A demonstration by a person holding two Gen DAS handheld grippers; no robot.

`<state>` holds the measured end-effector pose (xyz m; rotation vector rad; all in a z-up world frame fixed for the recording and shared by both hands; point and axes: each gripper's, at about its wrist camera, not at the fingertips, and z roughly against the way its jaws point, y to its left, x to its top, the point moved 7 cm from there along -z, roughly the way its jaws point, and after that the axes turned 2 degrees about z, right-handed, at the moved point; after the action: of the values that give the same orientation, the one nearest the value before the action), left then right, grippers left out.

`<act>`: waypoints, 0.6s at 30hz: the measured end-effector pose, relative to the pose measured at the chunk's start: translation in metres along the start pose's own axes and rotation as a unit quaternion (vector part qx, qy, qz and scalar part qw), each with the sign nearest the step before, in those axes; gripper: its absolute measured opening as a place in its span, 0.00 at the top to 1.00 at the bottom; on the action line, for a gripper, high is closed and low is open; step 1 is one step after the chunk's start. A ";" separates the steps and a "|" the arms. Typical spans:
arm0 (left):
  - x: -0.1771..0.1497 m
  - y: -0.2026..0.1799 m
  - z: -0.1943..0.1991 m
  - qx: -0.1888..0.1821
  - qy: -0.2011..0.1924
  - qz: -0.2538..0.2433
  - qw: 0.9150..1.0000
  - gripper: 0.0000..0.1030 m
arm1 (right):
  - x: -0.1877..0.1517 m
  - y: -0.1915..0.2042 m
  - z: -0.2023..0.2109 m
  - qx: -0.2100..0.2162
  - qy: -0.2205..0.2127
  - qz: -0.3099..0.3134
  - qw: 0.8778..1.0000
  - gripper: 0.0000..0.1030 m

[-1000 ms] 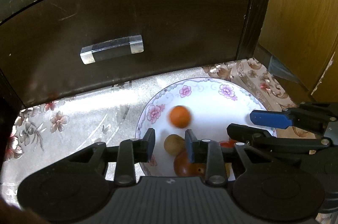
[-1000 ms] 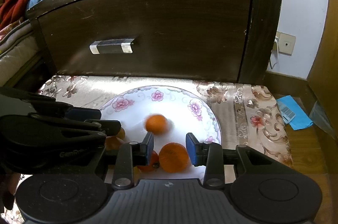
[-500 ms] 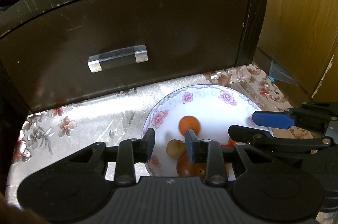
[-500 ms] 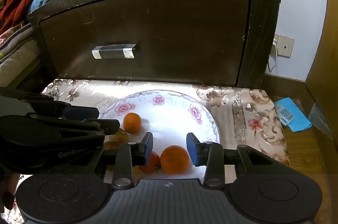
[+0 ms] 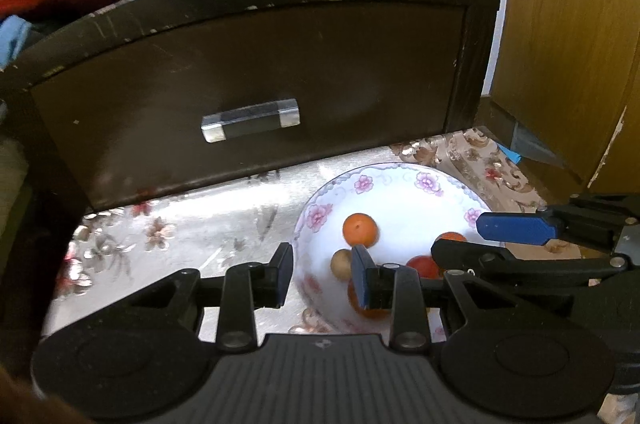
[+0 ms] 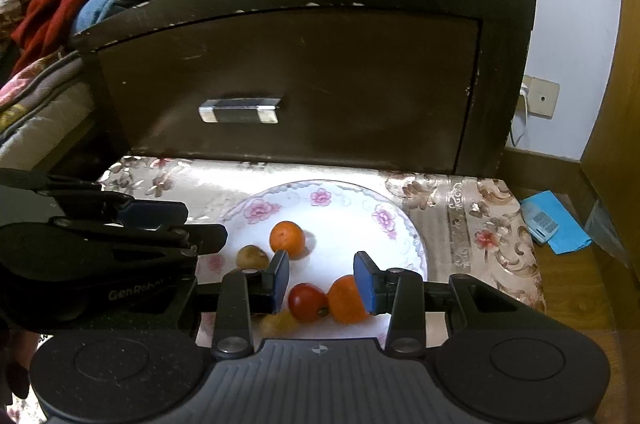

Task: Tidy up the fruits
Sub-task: 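Move both open tools back toward the last mandarin and red tomato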

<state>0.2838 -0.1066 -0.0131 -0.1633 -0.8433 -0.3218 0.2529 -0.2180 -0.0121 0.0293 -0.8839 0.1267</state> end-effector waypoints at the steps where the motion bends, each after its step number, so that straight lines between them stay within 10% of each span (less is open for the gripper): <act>1: -0.001 0.001 0.003 0.004 -0.002 -0.004 1.000 0.62 | 0.000 0.003 0.003 0.001 0.000 0.000 1.000 0.69; 18: -0.044 0.034 0.039 0.028 0.023 -0.003 0.999 0.62 | -0.024 0.059 0.020 0.045 0.023 0.018 0.999 0.69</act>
<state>0.2404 -0.0542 -0.0214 -0.1003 -0.8075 -0.3067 0.2150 -0.1638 -0.0196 0.0937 -0.8335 0.2001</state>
